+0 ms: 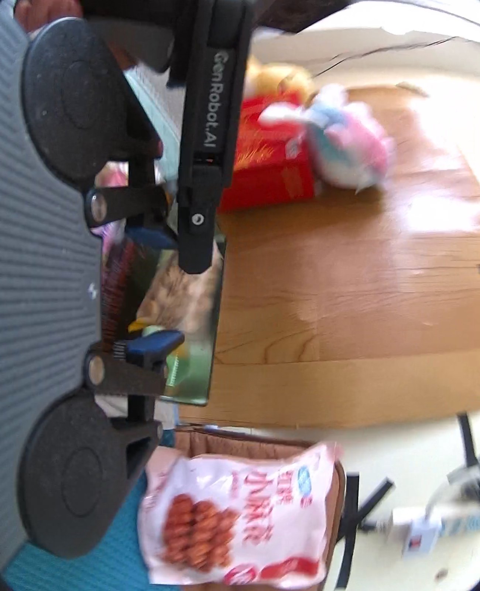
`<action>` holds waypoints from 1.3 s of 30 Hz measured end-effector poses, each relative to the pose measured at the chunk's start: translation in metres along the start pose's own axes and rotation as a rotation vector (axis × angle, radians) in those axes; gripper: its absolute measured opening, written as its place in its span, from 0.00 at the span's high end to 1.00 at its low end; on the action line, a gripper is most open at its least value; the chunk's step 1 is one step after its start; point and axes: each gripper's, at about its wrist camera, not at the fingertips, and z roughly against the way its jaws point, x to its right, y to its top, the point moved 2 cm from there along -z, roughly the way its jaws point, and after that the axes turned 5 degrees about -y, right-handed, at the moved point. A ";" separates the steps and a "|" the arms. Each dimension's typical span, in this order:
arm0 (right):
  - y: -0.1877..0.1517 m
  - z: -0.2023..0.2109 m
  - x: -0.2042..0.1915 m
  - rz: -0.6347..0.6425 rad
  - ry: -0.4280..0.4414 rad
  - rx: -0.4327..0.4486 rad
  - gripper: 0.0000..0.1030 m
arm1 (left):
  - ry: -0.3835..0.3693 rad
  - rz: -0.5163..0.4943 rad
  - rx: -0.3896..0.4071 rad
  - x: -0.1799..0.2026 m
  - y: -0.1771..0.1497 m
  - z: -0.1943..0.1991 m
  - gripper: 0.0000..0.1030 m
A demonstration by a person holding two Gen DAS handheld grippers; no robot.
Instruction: Organize snacks
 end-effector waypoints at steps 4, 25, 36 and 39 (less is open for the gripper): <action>-0.002 0.002 0.003 -0.018 -0.053 -0.003 0.41 | 0.028 0.043 0.041 -0.022 0.004 0.024 0.55; -0.063 -0.020 -0.004 -0.245 0.154 -0.232 0.54 | 0.106 0.190 -0.201 -0.089 -0.043 -0.003 0.49; -0.042 0.066 -0.023 -0.110 0.063 0.026 0.57 | 0.012 0.099 -0.013 -0.034 -0.023 0.065 0.49; -0.017 0.045 -0.016 -0.097 0.015 0.067 0.57 | 0.039 0.027 0.025 -0.023 0.003 0.052 0.47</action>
